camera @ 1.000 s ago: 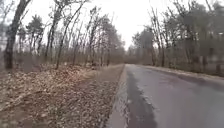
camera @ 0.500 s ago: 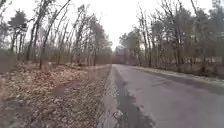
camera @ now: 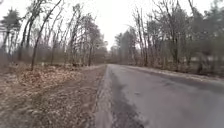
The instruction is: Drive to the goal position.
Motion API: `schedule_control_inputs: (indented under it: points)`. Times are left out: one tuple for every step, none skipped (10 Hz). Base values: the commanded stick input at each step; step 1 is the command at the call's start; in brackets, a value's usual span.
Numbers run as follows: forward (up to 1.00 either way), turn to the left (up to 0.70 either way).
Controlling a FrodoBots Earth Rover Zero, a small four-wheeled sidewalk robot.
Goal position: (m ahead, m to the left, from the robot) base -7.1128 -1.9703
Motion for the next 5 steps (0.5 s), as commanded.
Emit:
schedule_control_inputs:
  points:
    - [1.00,0.00]
    - [1.00,0.00]
    - [1.00,0.00]
    - [1.00,0.00]
    - [1.00,0.00]
